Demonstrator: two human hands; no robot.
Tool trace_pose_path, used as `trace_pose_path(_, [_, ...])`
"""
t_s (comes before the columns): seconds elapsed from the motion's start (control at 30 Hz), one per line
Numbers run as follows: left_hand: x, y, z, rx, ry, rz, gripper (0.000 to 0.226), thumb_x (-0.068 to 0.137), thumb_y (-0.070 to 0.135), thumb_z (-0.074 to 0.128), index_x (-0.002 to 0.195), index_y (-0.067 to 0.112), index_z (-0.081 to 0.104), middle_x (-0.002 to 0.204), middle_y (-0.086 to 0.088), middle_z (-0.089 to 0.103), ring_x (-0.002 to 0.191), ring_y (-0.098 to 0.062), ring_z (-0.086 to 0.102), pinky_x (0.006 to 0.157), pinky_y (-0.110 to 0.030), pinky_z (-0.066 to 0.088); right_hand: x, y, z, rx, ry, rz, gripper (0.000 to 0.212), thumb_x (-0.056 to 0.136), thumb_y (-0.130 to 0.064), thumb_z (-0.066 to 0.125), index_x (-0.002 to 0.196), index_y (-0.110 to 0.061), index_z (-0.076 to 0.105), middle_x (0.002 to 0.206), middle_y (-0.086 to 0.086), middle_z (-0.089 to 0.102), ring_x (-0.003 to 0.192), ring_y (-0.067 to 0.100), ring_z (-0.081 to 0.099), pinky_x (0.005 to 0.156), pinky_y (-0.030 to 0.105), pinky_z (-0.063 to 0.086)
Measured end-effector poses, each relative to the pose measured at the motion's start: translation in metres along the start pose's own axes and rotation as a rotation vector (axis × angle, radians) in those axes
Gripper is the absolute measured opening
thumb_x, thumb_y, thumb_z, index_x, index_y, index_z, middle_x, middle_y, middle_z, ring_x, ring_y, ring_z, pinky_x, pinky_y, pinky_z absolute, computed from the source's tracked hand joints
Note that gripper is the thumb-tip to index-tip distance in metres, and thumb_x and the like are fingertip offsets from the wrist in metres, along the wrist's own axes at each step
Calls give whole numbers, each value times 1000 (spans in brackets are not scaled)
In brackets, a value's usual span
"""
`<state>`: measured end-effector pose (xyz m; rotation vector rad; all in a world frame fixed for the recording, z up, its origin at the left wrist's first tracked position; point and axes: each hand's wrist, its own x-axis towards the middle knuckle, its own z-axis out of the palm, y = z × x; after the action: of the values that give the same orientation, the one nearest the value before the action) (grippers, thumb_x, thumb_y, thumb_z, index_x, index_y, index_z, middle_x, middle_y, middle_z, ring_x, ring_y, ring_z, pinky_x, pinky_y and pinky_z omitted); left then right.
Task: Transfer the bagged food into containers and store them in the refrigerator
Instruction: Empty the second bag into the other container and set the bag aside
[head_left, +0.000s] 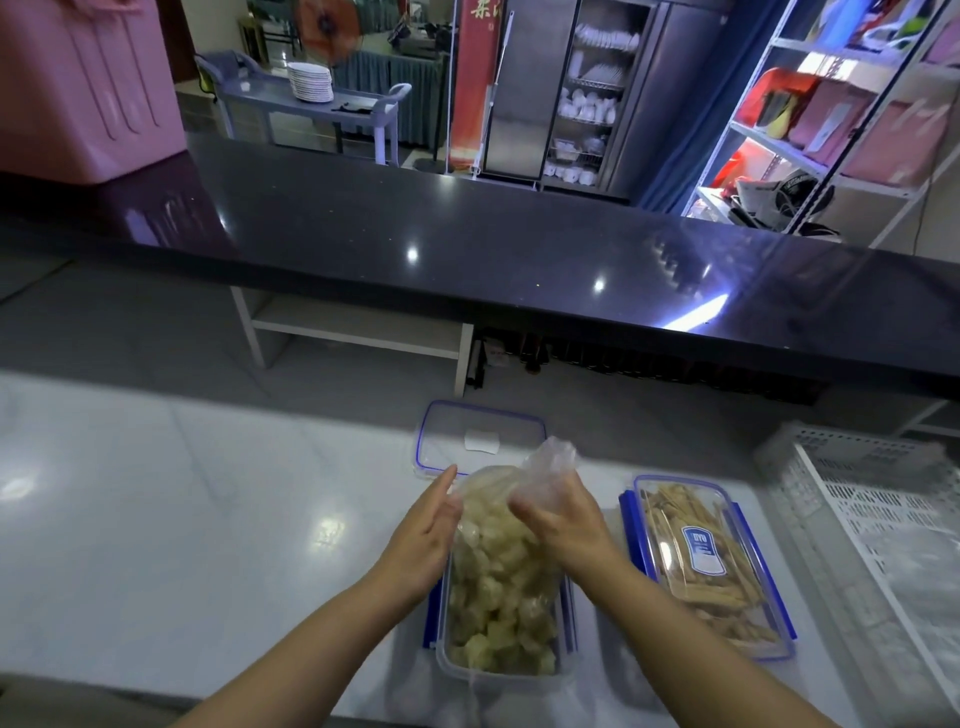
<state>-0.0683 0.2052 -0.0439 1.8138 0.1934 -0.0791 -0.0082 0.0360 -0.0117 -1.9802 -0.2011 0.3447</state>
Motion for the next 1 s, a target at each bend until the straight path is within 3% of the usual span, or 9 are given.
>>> trace_pose_path(0.17, [-1, -1, 16, -176, 2, -75, 62, 87, 65, 15, 144, 43, 17, 148, 17, 26, 137, -4, 25, 116, -35, 21, -4, 18, 3, -313, -25, -130, 42, 88, -8, 57, 126, -27, 54, 134, -7, 51, 127, 13, 43, 109, 38, 37])
trace_pose_path(0.37, [-4, 7, 26, -188, 15, -27, 61, 86, 59, 15, 143, 38, 20, 151, 19, 17, 139, 1, 14, 118, -33, 12, -27, 30, 6, -439, -53, -194, 41, 93, -20, 55, 130, -37, 48, 140, -21, 36, 133, -6, 19, 110, 17, 15])
trace_pose_path(0.53, [-5, 4, 30, -100, 22, 13, 49, 94, 43, 14, 142, 36, 19, 146, 23, 11, 136, 7, 4, 111, -18, 5, -43, 37, 6, -499, -66, -230, 44, 92, -31, 53, 135, -36, 44, 139, -32, 27, 132, -17, 4, 112, 22, 13])
trace_pose_path(0.6, [-5, 4, 30, -97, 21, 25, 42, 99, 33, 16, 141, 35, 19, 147, 21, 10, 137, 5, 3, 112, -19, 4, -43, 39, 9, -595, -102, -244, 57, 89, -40, 53, 141, -41, 30, 138, -39, 9, 128, -22, -11, 111, 22, 6])
trace_pose_path(0.7, [-6, 6, 29, -200, 11, -2, 42, 100, 33, 18, 142, 32, 22, 150, 17, 17, 140, 1, 11, 117, -28, 10, -34, 40, 18, -792, -159, -263, 79, 85, -53, 50, 143, -48, -3, 139, -34, -15, 128, -13, -28, 109, 23, -15])
trace_pose_path(0.77, [-7, 13, 25, -352, -7, -67, 46, 91, 50, 22, 134, 40, 36, 138, 26, 38, 127, 12, 34, 106, -15, 30, -23, 40, 22, -897, -160, -280, 79, 88, -55, 43, 141, -42, -15, 143, -25, -21, 132, -1, -31, 104, 22, -24])
trace_pose_path(0.8, [-8, 17, 23, -397, -16, -88, 46, 84, 57, 24, 123, 45, 44, 123, 34, 50, 111, 20, 46, 90, -4, 38, -17, 39, 21, -934, -157, -279, 79, 89, -55, 41, 143, -38, -14, 147, -20, -20, 133, 3, -30, 105, 24, -25])
trace_pose_path(0.87, [-9, 22, 20, -408, -11, -105, 41, 77, 63, 25, 110, 50, 48, 94, 39, 61, 88, 23, 55, 66, 2, 41, -6, 37, 19, -981, -138, -268, 78, 90, -53, 43, 147, -35, -8, 155, -12, -14, 135, 7, -28, 109, 29, -22])
trace_pose_path(1.0, [-11, 26, 15, -387, -27, -110, 42, 77, 63, 21, 105, 55, 51, 81, 41, 63, 79, 24, 56, 59, 2, 41, -1, 35, 17, -941, -135, -248, 75, 89, -44, 51, 148, -37, 6, 159, -9, -7, 138, 6, -22, 112, 31, -17])
